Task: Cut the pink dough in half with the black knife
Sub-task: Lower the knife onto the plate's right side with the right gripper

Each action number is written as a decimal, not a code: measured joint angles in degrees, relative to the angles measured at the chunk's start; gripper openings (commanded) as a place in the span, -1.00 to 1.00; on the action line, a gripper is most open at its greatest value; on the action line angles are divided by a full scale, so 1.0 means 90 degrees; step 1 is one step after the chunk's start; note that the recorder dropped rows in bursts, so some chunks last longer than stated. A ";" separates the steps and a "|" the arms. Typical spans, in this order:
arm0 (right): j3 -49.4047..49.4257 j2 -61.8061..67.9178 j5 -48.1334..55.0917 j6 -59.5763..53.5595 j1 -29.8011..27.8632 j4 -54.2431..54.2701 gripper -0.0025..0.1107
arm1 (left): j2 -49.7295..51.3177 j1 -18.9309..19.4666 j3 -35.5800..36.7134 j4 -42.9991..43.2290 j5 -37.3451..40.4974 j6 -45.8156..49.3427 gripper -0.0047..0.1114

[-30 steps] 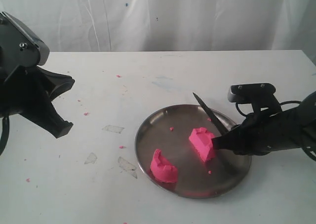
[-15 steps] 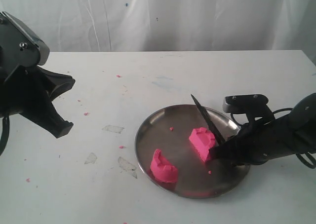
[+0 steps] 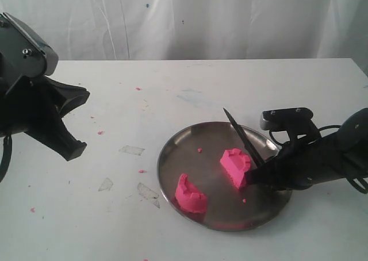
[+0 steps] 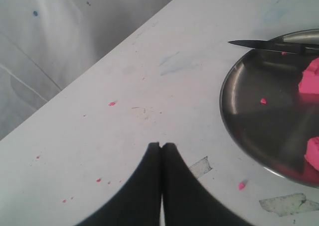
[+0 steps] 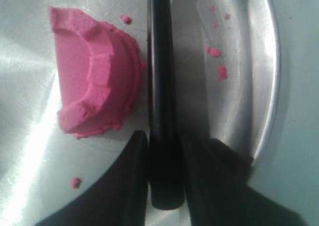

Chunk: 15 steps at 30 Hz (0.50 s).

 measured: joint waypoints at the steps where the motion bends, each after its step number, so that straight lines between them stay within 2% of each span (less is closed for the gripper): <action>1: 0.0000 0.0000 -0.0012 0.0000 0.0000 -0.0029 -0.75 | 0.0000 0.0000 0.0000 0.0000 0.0000 0.0000 -0.92; 6: 0.0000 0.0009 -0.0061 -0.0010 0.0000 -0.0183 -0.57 | 0.0000 0.0000 0.0000 0.0000 -0.0012 0.0000 -0.92; 15: 0.0000 0.0009 -0.0134 -0.0022 0.0000 -0.0197 -0.56 | 0.0000 0.0000 0.0000 -0.0011 -0.0012 0.0000 -0.92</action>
